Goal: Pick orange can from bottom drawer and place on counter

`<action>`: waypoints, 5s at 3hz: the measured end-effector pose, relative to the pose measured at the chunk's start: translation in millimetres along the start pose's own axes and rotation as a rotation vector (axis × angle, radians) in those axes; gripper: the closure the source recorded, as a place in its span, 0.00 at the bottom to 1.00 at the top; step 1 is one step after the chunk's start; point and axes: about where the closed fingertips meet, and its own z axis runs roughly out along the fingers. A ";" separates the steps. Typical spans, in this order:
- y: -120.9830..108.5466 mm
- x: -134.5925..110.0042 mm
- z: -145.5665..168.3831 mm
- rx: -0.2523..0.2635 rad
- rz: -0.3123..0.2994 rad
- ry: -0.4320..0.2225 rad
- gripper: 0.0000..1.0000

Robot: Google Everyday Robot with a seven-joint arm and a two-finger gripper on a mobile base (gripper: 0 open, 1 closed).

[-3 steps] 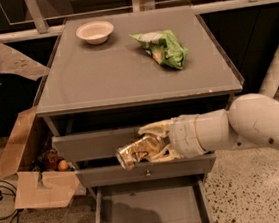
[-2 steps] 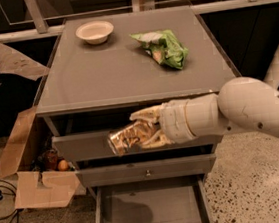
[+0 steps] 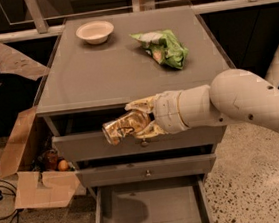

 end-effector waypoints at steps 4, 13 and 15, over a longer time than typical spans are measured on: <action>-130.1 -31.2 -33.5 0.173 -0.209 0.130 1.00; -170.4 27.3 53.7 0.047 -0.168 0.157 0.13; -170.4 27.3 53.8 0.047 -0.168 0.157 0.00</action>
Offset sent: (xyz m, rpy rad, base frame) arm 0.0107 0.0125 0.1111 -0.0021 -0.2479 0.0013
